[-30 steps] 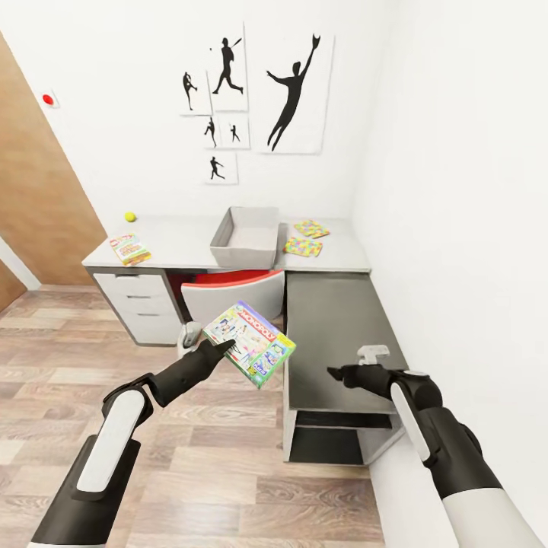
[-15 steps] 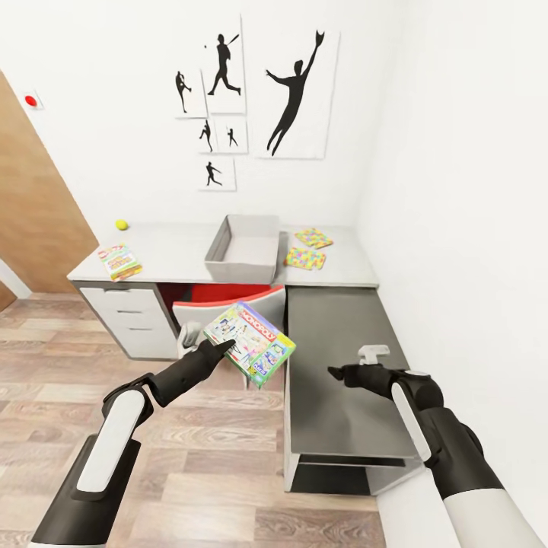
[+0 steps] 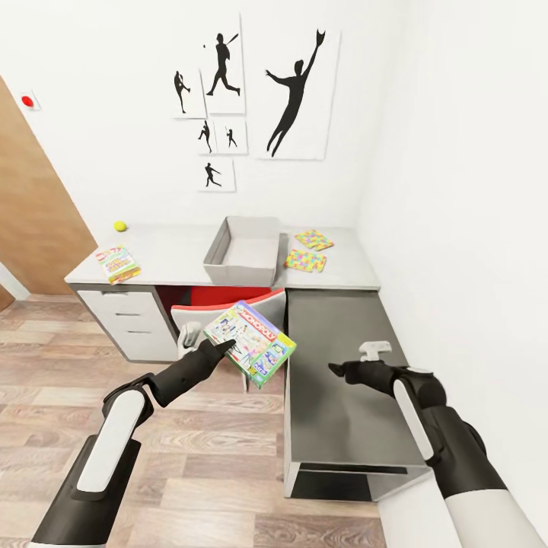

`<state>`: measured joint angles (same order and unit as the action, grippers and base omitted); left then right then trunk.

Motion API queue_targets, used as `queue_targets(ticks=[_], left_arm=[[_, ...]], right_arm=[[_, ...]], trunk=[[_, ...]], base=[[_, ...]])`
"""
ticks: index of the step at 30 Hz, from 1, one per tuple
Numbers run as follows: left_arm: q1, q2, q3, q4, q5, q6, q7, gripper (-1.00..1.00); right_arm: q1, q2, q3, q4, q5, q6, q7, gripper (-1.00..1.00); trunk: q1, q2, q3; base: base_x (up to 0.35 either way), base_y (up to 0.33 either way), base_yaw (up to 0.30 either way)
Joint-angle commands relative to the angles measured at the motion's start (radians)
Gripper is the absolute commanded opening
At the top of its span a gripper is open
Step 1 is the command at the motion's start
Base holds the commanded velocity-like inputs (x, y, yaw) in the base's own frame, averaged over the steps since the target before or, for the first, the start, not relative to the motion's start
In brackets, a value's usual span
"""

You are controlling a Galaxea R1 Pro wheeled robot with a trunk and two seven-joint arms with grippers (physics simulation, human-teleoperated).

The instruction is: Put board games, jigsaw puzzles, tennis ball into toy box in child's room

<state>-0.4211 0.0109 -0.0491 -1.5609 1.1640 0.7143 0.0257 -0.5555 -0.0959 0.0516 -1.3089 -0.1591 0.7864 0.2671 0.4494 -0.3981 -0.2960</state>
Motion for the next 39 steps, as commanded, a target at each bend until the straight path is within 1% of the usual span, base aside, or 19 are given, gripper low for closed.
queue_targets(ticks=[1,10,18,30,39], left_arm=[[-0.001,0.000,0.000,-0.001,0.005,0.003,0.003,-1.00],[-0.001,0.001,0.000,-0.001,0.004,0.003,0.002,-1.00],[-0.001,0.001,0.000,-0.001,0.004,0.004,0.002,-1.00],[-0.001,0.001,0.000,-0.001,0.003,0.004,0.002,-1.00],[-0.001,0.001,0.000,-0.001,0.003,0.004,0.001,-1.00]], right_arm=[[-0.001,-0.001,0.001,-0.009,-0.006,0.013,-0.003,1.00],[0.013,-0.001,-0.003,-0.075,-0.007,0.085,-0.003,1.00],[0.018,-0.002,-0.005,-0.103,-0.008,0.103,-0.003,1.00],[0.020,-0.001,-0.006,-0.117,-0.008,0.111,-0.006,1.00],[0.020,-0.002,-0.007,-0.118,-0.008,0.112,-0.006,1.00]], trunk=[[0.001,-0.002,-0.002],[0.001,-0.002,-0.002],[0.001,-0.002,-0.002],[0.001,-0.002,-0.002],[0.001,-0.002,-0.002]], base=[[0.012,0.000,0.000],[0.006,0.000,0.000],[0.001,0.000,0.043],[0.000,0.000,0.174],[0.000,0.000,0.262]])
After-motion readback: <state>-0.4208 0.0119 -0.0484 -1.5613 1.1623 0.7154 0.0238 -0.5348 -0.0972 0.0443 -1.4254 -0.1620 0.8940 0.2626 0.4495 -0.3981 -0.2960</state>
